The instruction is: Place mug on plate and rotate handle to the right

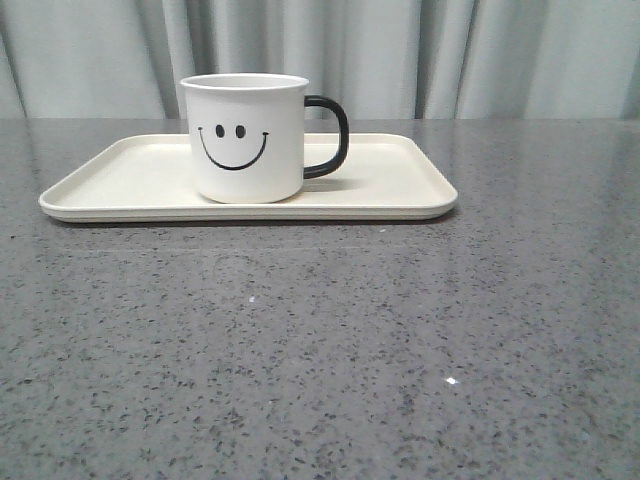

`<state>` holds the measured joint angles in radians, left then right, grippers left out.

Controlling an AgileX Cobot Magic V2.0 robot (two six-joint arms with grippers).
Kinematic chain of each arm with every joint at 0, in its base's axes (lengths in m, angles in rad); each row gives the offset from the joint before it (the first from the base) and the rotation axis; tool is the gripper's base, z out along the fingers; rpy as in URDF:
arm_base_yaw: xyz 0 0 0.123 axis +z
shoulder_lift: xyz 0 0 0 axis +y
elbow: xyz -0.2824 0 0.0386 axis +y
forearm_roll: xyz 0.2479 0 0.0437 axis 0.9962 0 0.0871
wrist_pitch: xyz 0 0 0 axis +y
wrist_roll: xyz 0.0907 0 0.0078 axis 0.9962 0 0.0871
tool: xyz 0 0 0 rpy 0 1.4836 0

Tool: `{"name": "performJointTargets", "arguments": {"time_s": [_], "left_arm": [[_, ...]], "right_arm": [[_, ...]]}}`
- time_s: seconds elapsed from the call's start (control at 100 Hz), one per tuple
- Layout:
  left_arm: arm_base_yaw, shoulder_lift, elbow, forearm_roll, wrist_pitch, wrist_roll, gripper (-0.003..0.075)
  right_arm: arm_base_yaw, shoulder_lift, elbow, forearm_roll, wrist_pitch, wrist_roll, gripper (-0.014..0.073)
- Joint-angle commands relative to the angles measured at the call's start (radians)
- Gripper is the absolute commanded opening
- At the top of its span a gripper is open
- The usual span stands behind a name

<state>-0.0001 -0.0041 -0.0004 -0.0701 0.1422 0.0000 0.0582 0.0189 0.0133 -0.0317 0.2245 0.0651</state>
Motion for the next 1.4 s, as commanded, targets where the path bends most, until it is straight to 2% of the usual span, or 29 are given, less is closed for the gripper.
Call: {"name": "performJointTargets", "arguments": {"time_s": [0.0,0.39,1.391], "left_arm": [[-0.006,-0.03,0.011,0.0,-0.088,-0.01,-0.002],[-0.006,-0.03,0.011,0.0,-0.088,-0.01,-0.002],[-0.006,-0.028,0.011,0.0,-0.088,-0.01,-0.002]], "right_arm": [[0.005,0.003,-0.001,-0.017,-0.108,0.005,-0.0066],[0.005,-0.052,0.015,-0.03,-0.123,0.006,-0.0066],[0.006,-0.05,0.015,-0.03,-0.122,0.006,-0.0066]]}}
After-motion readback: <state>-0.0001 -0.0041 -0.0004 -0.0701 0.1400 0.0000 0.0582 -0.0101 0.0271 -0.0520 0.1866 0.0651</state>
